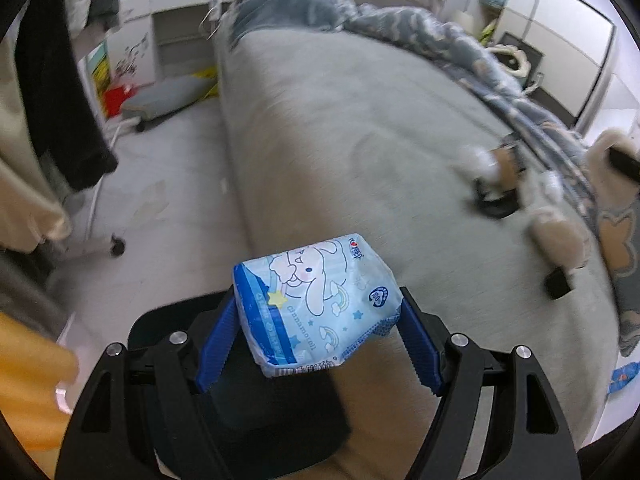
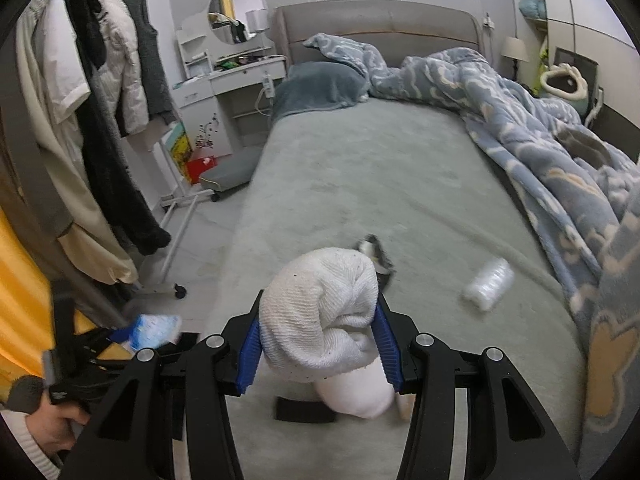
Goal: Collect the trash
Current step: 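Carry the wipe pack and sock over the teal bin and release both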
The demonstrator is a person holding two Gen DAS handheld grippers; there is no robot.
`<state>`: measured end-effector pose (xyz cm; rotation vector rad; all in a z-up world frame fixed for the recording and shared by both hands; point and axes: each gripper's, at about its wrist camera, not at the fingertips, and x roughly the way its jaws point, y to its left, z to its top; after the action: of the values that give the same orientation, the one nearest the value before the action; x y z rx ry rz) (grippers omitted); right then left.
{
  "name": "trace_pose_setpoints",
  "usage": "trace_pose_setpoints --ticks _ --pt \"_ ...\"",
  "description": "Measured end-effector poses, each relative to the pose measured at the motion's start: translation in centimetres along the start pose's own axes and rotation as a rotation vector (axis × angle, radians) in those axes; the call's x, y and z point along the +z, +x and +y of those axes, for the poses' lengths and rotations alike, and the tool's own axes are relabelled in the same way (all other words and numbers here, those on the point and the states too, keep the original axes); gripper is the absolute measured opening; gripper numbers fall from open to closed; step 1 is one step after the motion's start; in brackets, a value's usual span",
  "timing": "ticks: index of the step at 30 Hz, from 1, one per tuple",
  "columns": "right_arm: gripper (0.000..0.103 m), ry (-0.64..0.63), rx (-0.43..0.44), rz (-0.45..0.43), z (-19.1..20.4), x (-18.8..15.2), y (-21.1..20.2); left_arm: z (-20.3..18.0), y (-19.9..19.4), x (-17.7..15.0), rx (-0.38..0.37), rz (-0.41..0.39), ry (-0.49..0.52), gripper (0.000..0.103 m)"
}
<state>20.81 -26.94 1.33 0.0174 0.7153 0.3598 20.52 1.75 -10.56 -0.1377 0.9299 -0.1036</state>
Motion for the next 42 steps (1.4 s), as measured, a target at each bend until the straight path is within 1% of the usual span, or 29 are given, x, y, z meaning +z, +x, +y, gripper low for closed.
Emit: trace_pose_setpoints --ticks 5,8,12,15,18,23,27,28,32,34,38,42 --pt "0.050 -0.018 0.036 0.004 3.1 0.4 -0.1 2.7 0.9 -1.1 0.015 0.069 -0.046 0.078" --pt "0.050 -0.039 0.052 0.020 5.0 0.3 0.4 3.5 1.2 -1.5 0.029 0.096 -0.044 0.078" --pt "0.050 -0.066 0.085 0.050 7.7 0.2 1.8 5.2 2.2 -2.5 0.068 0.163 -0.049 0.078" --pt "0.050 -0.076 0.117 0.079 9.6 0.0 3.0 6.6 3.3 -3.4 0.091 0.224 -0.060 0.078" --pt "0.050 -0.072 0.167 0.151 11.7 -0.9 4.9 7.8 4.8 -4.8 0.106 0.302 -0.058 0.078" --pt "0.050 -0.085 0.218 0.231 15.1 -2.1 7.5 10.0 6.4 -6.3 0.075 0.398 -0.116 0.078" --pt "0.050 -0.095 0.223 0.269 16.9 -2.4 9.3 11.4 7.2 -7.3 0.046 0.462 -0.152 0.079" --pt "0.050 -0.098 0.223 0.279 17.2 -2.5 9.7 11.6 7.3 -7.5 0.038 0.471 -0.157 0.081" --pt "0.050 -0.107 0.222 0.329 18.8 -3.1 11.7 12.8 7.1 -8.0 0.013 0.489 -0.176 0.086" --pt "0.050 -0.106 0.224 0.350 19.5 -3.3 12.7 13.3 6.3 -7.8 0.004 0.464 -0.181 0.090" --pt "0.050 -0.118 0.225 0.387 20.7 -4.0 14.3 14.7 4.8 -7.6 -0.012 0.415 -0.210 0.091" --pt "0.050 -0.147 0.211 0.436 21.9 -5.2 16.3 16.2 3.6 -7.1 -0.008 0.375 -0.217 0.091"
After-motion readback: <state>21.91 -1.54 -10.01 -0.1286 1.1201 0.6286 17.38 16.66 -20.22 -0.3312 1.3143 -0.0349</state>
